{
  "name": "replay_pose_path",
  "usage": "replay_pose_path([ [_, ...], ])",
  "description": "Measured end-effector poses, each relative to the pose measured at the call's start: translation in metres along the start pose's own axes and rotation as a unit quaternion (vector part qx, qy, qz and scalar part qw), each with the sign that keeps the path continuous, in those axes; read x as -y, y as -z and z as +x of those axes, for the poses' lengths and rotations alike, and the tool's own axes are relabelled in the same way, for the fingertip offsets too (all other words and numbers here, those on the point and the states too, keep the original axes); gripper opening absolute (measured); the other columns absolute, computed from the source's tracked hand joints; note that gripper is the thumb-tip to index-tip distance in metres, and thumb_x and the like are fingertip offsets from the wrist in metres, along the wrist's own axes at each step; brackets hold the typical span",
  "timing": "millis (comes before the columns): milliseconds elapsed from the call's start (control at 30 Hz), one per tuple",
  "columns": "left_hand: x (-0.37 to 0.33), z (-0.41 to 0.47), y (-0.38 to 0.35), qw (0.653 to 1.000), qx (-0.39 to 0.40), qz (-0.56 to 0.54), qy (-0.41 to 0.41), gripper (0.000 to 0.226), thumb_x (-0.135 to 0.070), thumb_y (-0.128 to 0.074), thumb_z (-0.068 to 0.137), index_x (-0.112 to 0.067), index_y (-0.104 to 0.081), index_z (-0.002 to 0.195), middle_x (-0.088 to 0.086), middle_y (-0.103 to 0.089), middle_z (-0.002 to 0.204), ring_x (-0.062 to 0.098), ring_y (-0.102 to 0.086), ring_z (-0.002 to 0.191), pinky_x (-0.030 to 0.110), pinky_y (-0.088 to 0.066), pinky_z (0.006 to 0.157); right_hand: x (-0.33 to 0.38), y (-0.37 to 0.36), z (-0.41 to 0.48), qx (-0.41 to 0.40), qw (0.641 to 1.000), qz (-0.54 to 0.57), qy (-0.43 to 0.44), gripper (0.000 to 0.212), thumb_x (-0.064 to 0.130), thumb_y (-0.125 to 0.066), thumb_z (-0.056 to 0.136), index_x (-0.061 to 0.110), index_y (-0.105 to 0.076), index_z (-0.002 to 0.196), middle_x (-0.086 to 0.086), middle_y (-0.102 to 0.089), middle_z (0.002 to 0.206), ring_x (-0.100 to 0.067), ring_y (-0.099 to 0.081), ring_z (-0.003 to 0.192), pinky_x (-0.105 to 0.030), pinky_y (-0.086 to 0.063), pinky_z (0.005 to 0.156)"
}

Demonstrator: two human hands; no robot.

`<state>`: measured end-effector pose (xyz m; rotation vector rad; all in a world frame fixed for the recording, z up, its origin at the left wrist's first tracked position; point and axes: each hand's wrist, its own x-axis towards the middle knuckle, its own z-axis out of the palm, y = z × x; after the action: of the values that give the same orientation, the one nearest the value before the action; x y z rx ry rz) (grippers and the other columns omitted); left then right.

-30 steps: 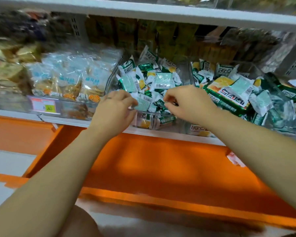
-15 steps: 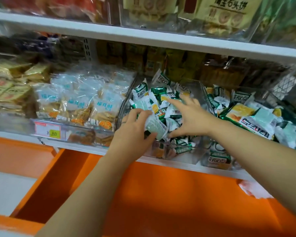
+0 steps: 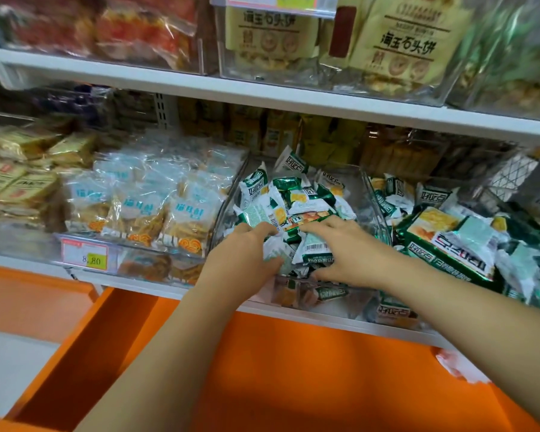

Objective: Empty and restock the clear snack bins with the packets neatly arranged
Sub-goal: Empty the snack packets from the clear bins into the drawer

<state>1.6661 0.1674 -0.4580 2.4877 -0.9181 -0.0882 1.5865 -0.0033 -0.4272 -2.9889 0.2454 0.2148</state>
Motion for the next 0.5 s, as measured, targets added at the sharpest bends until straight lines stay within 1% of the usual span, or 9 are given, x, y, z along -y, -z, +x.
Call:
replay_pose_path([
  [67,0.001,0.0,0.002,1.0,0.007,0.0,-0.007,0.057,-0.041,-0.061,0.089,-0.037,-0.036,0.141,0.005,-0.049,0.125,0.022,-0.055,0.09,0.037,-0.05,0.082,0.0,0.012,-0.002,0.026,0.999,0.024,0.003,0.081,0.048,-0.071,0.079,0.036,-0.028,0.147,0.001,-0.036,0.147,-0.021,-0.036,0.132,-0.035,-0.036,0.106],
  [133,0.0,0.001,0.004,1.0,0.014,0.003,-0.012,0.06,-0.044,-0.061,0.089,-0.037,-0.035,0.142,0.004,-0.048,0.127,0.022,-0.057,0.098,0.034,-0.048,0.083,-0.001,0.03,-0.007,0.05,0.995,0.083,0.01,0.07,0.05,-0.069,0.08,0.035,-0.04,0.142,0.008,-0.037,0.149,0.0,-0.047,0.123,-0.016,-0.037,0.098],
  [200,-0.001,0.004,0.003,1.0,0.025,0.002,-0.013,0.059,-0.044,-0.061,0.089,-0.034,-0.038,0.142,0.003,-0.045,0.132,0.022,-0.056,0.106,0.032,-0.045,0.085,-0.005,0.039,-0.007,0.072,0.991,0.109,0.002,0.056,0.042,-0.067,0.085,0.034,-0.048,0.137,0.011,-0.048,0.139,0.027,-0.051,0.069,0.004,-0.034,0.063],
  [233,-0.001,0.005,0.002,1.0,0.027,0.003,-0.012,0.058,-0.043,-0.061,0.089,-0.033,-0.039,0.142,0.003,-0.044,0.134,0.022,-0.055,0.109,0.032,-0.044,0.086,-0.007,0.041,-0.006,0.076,0.991,0.108,-0.007,0.054,0.038,-0.066,0.087,0.033,-0.049,0.137,0.012,-0.054,0.129,0.026,-0.044,0.048,0.002,-0.032,0.048],
  [267,-0.003,0.007,0.002,1.0,0.027,0.005,-0.012,0.057,-0.042,-0.062,0.089,-0.031,-0.04,0.141,0.003,-0.043,0.135,0.023,-0.055,0.11,0.033,-0.044,0.087,-0.008,0.042,-0.004,0.078,0.991,0.106,-0.013,0.055,0.037,-0.066,0.087,0.033,-0.047,0.138,0.012,-0.056,0.125,0.025,-0.042,0.043,-0.001,-0.032,0.043],
  [333,-0.005,0.009,0.001,0.999,0.028,0.008,-0.014,0.056,-0.039,-0.062,0.09,-0.029,-0.042,0.14,0.004,-0.043,0.135,0.024,-0.055,0.11,0.035,-0.046,0.087,-0.01,0.041,-0.002,0.092,0.991,0.101,-0.002,0.063,0.043,-0.067,0.084,0.035,-0.042,0.141,0.006,-0.043,0.144,0.026,-0.053,0.073,-0.003,-0.039,0.064],
  [400,-0.007,0.01,0.0,0.999,0.026,0.011,-0.017,0.055,-0.039,-0.062,0.09,-0.028,-0.042,0.14,0.004,-0.043,0.135,0.024,-0.055,0.108,0.035,-0.046,0.085,-0.011,0.041,0.001,0.117,0.99,0.082,0.002,0.074,0.05,-0.068,0.08,0.034,-0.036,0.144,0.006,-0.029,0.154,-0.001,-0.045,0.126,-0.021,-0.038,0.098],
  [467,-0.005,0.008,-0.002,1.0,0.022,0.005,-0.02,0.054,-0.04,-0.061,0.091,-0.028,-0.042,0.14,0.003,-0.043,0.135,0.023,-0.056,0.107,0.033,-0.046,0.085,-0.01,0.041,0.005,0.162,0.984,0.065,-0.017,0.084,0.054,-0.071,0.075,0.034,-0.031,0.146,0.007,-0.024,0.156,-0.019,-0.036,0.136,-0.033,-0.037,0.107],
  [500,-0.004,0.007,-0.002,1.0,0.019,-0.004,-0.021,0.054,-0.041,-0.06,0.091,-0.029,-0.041,0.14,0.002,-0.043,0.135,0.022,-0.056,0.107,0.033,-0.047,0.086,-0.01,0.042,0.008,0.186,0.979,0.075,-0.031,0.088,0.054,-0.073,0.073,0.036,-0.029,0.146,0.006,-0.02,0.157,-0.023,-0.039,0.134,-0.037,-0.045,0.102],
])
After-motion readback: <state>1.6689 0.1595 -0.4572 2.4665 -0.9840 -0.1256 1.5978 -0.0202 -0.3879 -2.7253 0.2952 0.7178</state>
